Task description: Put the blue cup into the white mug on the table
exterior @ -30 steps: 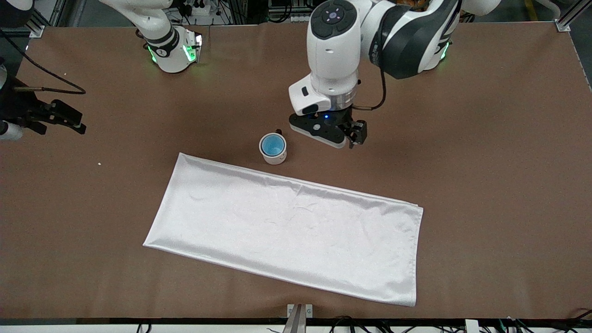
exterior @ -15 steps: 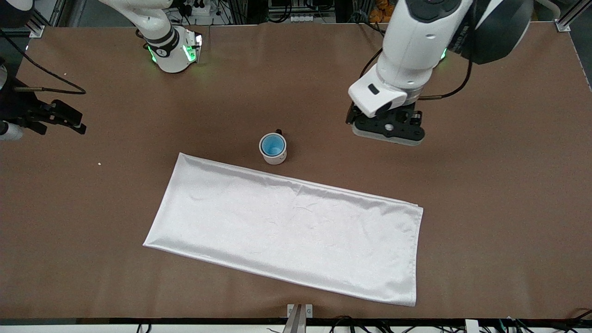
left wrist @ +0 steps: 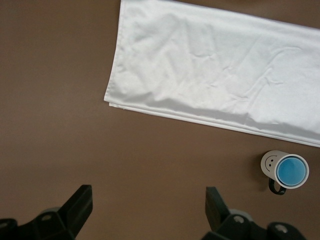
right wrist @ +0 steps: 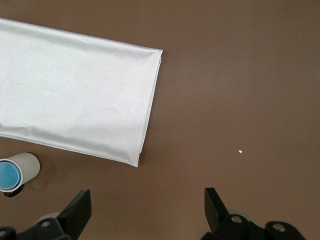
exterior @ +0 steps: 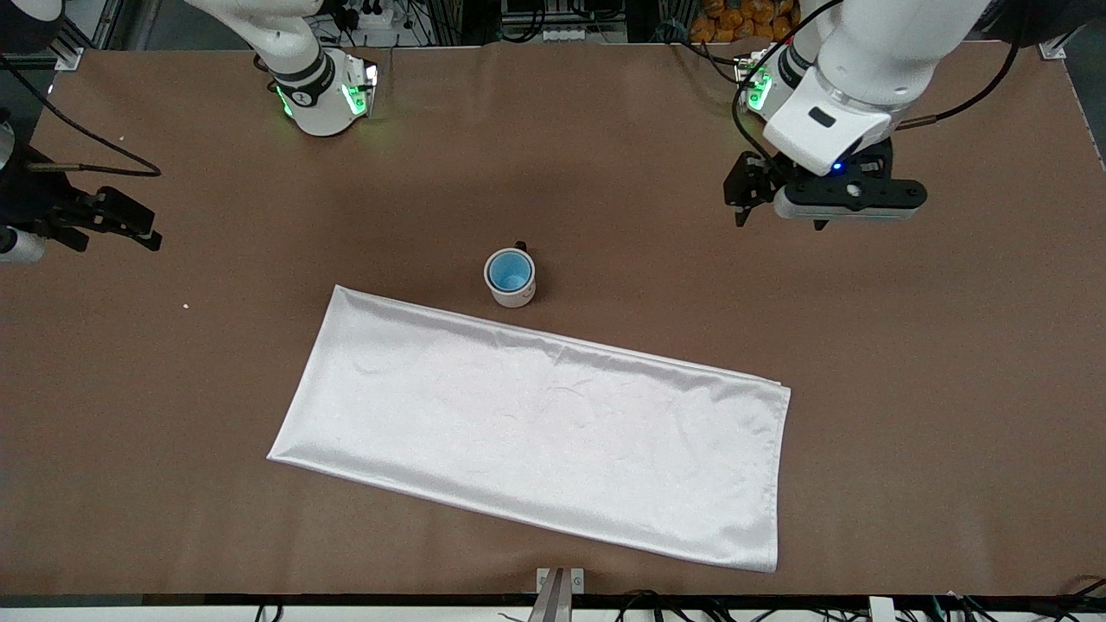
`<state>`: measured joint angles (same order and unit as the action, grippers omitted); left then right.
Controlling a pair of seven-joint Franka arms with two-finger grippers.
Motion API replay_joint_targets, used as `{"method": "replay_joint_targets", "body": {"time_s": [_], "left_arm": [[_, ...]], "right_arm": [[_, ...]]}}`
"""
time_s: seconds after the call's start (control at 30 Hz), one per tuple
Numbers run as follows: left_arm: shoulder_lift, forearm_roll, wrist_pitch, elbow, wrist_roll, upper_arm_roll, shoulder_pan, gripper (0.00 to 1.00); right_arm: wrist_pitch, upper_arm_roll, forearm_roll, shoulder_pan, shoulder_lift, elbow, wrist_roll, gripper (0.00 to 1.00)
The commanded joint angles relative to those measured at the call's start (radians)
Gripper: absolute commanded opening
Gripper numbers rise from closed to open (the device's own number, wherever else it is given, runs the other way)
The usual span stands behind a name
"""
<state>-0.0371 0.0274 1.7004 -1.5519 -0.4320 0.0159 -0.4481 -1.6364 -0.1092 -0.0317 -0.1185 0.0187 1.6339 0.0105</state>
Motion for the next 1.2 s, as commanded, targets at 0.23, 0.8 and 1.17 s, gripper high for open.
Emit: {"method": "replay_joint_targets", "body": {"time_s": [0.23, 0.8, 1.17], "left_arm": [[0.079, -0.044, -0.036, -0.065, -0.016, 0.021, 0.137, 1.0], [0.095, -0.043, -0.068, -0.062, 0.002, 0.091, 0.318, 1.0], [0.095, -0.044, -0.073, -0.065, 0.13, 0.091, 0.379, 1.0]], "right_arm": [[0.012, -0.012, 0.007, -0.01, -0.002, -0.005, -0.011, 1.0], [0.013, -0.017, 0.007, -0.009, -0.002, -0.006, -0.011, 1.0], [0.013, -0.017, 0.007, -0.009, -0.002, -0.006, -0.009, 1.0]]}}
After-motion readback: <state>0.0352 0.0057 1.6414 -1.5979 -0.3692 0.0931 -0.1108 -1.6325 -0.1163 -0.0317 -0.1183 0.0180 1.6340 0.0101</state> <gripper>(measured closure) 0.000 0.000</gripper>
